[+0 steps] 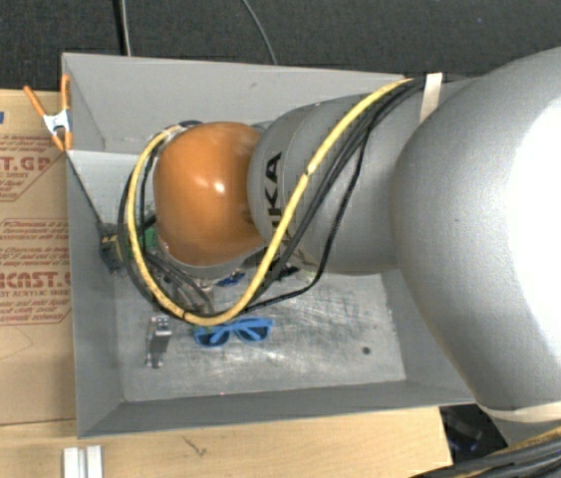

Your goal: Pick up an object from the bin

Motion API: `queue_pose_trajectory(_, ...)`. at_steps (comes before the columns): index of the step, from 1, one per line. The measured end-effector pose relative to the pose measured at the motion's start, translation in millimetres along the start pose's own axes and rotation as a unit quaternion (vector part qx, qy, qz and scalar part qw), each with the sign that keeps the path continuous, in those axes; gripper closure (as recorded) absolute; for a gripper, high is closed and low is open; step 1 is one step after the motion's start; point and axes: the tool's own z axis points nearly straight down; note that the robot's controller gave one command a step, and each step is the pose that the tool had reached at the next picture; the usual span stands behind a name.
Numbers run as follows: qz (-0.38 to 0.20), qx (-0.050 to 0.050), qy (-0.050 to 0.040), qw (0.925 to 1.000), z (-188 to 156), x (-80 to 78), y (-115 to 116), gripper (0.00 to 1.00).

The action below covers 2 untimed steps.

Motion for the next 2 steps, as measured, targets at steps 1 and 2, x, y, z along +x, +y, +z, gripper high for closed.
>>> queue_pose_trajectory(1,-0.114,0.0,-0.0014,0.9934,53,27.9,-17,0.0)
queue_pose_trajectory(2,0.015,-0.002,-0.0055,0.9999,44,-37.6,-2,0.0)
